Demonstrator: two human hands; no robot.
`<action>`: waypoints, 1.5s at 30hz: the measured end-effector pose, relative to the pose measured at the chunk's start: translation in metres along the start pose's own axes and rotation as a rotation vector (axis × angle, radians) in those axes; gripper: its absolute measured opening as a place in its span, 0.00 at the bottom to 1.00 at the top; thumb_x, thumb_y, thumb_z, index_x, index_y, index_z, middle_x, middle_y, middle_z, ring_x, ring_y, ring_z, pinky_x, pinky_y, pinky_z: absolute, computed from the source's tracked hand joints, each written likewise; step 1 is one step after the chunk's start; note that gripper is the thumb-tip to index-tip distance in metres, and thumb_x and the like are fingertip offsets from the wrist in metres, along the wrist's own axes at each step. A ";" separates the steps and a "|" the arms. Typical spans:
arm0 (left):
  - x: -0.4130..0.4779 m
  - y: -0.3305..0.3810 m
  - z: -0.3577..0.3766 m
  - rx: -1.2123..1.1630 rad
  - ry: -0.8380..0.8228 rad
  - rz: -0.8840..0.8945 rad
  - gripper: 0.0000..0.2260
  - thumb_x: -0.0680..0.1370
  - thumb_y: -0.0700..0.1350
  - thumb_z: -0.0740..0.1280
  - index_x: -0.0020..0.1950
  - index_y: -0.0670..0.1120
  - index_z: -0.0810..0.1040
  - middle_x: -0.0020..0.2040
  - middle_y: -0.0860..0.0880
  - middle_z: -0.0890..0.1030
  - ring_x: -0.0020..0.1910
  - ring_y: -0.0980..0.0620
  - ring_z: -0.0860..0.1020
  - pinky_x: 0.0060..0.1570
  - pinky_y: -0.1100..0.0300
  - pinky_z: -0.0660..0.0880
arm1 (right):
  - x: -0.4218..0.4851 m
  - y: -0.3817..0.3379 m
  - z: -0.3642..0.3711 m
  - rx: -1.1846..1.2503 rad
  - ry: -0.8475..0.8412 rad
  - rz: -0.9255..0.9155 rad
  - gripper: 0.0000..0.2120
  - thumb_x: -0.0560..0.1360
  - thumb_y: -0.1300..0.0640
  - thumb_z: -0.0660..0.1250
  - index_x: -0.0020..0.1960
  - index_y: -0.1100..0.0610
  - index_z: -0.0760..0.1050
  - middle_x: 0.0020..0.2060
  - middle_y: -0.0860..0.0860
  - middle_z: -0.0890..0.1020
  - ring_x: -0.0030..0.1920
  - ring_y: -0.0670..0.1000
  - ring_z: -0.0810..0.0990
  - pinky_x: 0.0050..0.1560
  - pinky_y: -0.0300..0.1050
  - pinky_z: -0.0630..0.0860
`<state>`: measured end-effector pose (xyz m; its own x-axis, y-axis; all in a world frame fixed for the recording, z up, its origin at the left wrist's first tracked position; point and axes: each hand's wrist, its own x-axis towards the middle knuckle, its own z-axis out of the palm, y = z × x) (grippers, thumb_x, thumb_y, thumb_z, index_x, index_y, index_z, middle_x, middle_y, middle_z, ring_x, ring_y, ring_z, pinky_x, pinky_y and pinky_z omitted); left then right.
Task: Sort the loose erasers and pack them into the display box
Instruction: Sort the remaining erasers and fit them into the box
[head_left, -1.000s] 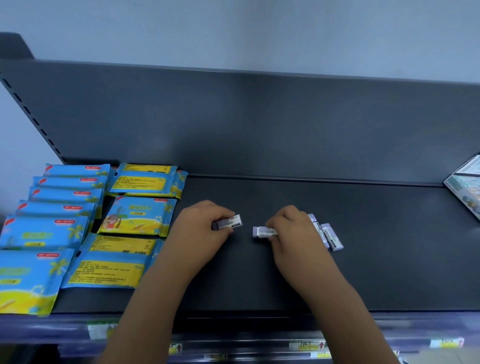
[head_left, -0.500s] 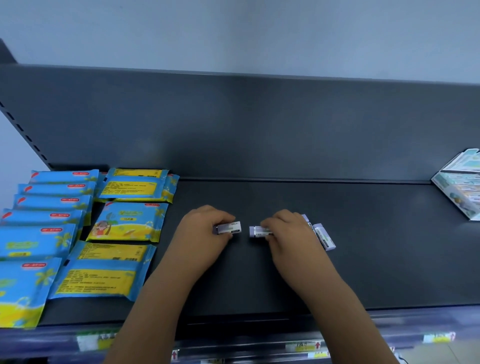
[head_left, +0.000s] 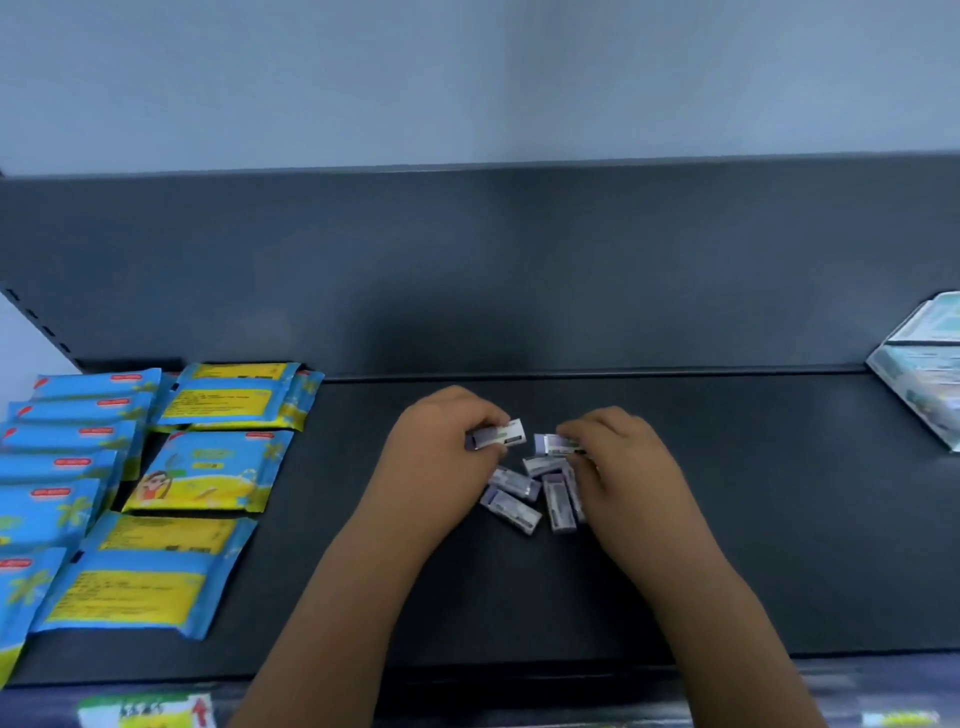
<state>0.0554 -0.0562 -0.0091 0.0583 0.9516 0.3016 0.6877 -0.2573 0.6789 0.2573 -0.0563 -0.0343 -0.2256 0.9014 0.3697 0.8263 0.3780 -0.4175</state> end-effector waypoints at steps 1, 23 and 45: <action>0.003 0.008 0.009 0.006 -0.008 0.006 0.11 0.70 0.39 0.75 0.48 0.52 0.85 0.45 0.57 0.80 0.46 0.60 0.78 0.46 0.66 0.73 | -0.001 0.012 -0.007 0.001 0.013 0.007 0.15 0.73 0.68 0.68 0.57 0.56 0.80 0.52 0.49 0.79 0.51 0.53 0.75 0.51 0.50 0.76; 0.090 0.246 0.281 0.042 -0.035 -0.053 0.12 0.72 0.40 0.73 0.50 0.56 0.85 0.46 0.59 0.80 0.49 0.59 0.77 0.49 0.66 0.72 | -0.007 0.327 -0.195 0.012 0.055 -0.002 0.14 0.73 0.68 0.68 0.56 0.57 0.81 0.50 0.51 0.80 0.52 0.55 0.76 0.53 0.49 0.74; 0.121 0.317 0.385 0.188 -0.132 0.093 0.11 0.73 0.44 0.73 0.54 0.53 0.83 0.53 0.56 0.82 0.54 0.52 0.77 0.54 0.52 0.76 | -0.015 0.441 -0.246 -0.031 0.051 0.198 0.15 0.74 0.63 0.70 0.59 0.54 0.82 0.51 0.50 0.81 0.52 0.53 0.78 0.54 0.46 0.76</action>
<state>0.5591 0.0417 -0.0154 0.2133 0.9422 0.2582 0.7968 -0.3207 0.5121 0.7521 0.0448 -0.0200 -0.0314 0.9452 0.3249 0.8675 0.1872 -0.4609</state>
